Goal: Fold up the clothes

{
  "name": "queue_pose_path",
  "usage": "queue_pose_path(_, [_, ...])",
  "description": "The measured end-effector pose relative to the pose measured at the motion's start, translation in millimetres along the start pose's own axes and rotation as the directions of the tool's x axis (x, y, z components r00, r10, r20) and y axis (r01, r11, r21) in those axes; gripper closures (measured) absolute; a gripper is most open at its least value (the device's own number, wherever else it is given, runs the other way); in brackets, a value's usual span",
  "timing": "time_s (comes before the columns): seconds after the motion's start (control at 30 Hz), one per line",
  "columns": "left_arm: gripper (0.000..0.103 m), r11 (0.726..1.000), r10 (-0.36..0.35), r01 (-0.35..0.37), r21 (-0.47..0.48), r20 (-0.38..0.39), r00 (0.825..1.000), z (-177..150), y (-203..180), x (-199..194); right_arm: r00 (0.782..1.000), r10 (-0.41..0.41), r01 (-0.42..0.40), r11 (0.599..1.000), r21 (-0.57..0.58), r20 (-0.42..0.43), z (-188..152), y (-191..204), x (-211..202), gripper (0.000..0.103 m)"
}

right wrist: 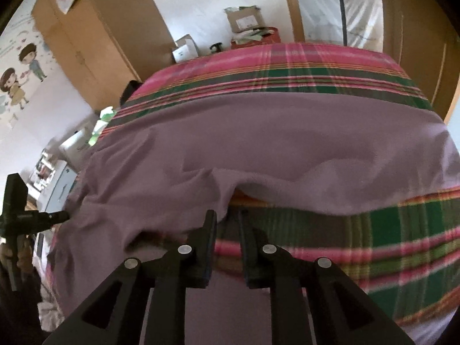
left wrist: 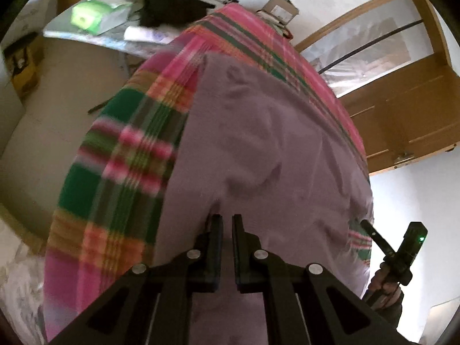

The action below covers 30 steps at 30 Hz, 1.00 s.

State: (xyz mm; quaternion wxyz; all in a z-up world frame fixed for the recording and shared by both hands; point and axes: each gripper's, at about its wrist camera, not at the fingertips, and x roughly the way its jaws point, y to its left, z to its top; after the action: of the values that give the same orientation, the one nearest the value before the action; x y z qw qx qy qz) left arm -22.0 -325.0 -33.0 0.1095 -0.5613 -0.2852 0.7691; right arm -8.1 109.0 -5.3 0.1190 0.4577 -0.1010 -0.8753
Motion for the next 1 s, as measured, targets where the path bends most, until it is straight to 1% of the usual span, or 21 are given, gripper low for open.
queue_pose_path(0.03, [0.093,1.000,0.011,-0.011,-0.005,0.004,1.000,-7.4,2.5,-6.1,1.000,0.011,-0.011,1.000,-0.011,0.002,-4.4,2.6,-5.5,0.086])
queue_pose_path(0.1, [0.092,0.999,0.026,-0.025,-0.025,0.018,1.000,-23.7,4.3,-16.5,1.000,0.026,-0.026,0.999,-0.035,0.009,-11.7,7.7,-15.3,0.086])
queue_pose_path(0.17, [0.087,0.997,0.000,0.002,-0.073,0.032,0.999,-40.7,11.8,-27.2,0.998,0.052,-0.051,0.996,-0.073,0.020,-20.5,16.8,-25.8,0.086])
queue_pose_path(0.23, [0.082,0.995,-0.002,0.007,-0.098,0.053,0.999,-55.6,17.4,-35.1,0.996,0.085,-0.082,0.990,-0.111,0.026,-29.3,29.7,-32.6,0.086])
queue_pose_path(0.3, [0.082,0.993,-0.003,0.011,-0.120,0.073,0.997,-70.4,22.8,-42.7,0.994,0.110,-0.106,0.984,-0.142,0.020,-37.4,40.7,-35.4,0.086])
queue_pose_path(0.4, [0.078,0.984,-0.060,0.075,-0.161,0.094,0.994,-85.6,27.0,-44.9,0.990,0.139,-0.136,0.970,-0.199,-0.002,-53.2,59.1,-38.3,0.086])
queue_pose_path(0.43, [0.076,0.980,-0.076,0.090,-0.176,0.087,0.993,-90.0,30.2,-44.5,0.989,0.148,-0.147,0.965,-0.218,-0.010,-58.5,65.3,-39.2,0.086])
queue_pose_path(0.5, [0.076,0.975,-0.085,0.100,-0.198,0.083,0.993,-98.1,33.2,-43.8,0.986,0.164,-0.167,0.953,-0.253,-0.034,-66.6,78.4,-37.3,0.086])
queue_pose_path(0.57, [0.075,0.972,-0.092,0.111,-0.206,0.101,0.991,-102.1,37.3,-48.2,0.983,0.175,-0.182,0.937,-0.297,-0.050,-77.1,91.6,-36.1,0.086])
queue_pose_path(0.63, [0.074,0.969,-0.102,0.125,-0.215,0.115,0.988,-104.4,40.4,-50.2,0.979,0.190,-0.203,0.921,-0.333,-0.070,-87.9,104.7,-33.8,0.076])
queue_pose_path(0.7, [0.073,0.965,-0.095,0.119,-0.232,0.114,0.989,-104.2,43.1,-47.5,0.975,0.203,-0.224,0.899,-0.376,-0.095,-98.7,119.4,-30.4,0.069])
queue_pose_path(0.8, [0.073,0.960,-0.090,0.115,-0.254,0.106,0.990,-104.4,46.3,-42.2,0.970,0.211,-0.243,0.864,-0.441,-0.122,-114.4,141.6,-26.3,0.068])
queue_pose_path(0.9, [0.073,0.959,-0.111,0.130,-0.250,0.088,0.990,-101.2,45.6,-35.8,0.965,0.220,-0.261,0.820,-0.509,-0.142,-129.8,163.5,-21.1,0.068])
queue_pose_path(1.0, [0.073,0.957,-0.111,0.132,-0.260,0.093,0.989,-97.9,46.6,-34.5,0.959,0.226,-0.284,0.784,-0.552,-0.171,-144.1,182.1,-13.8,0.068])
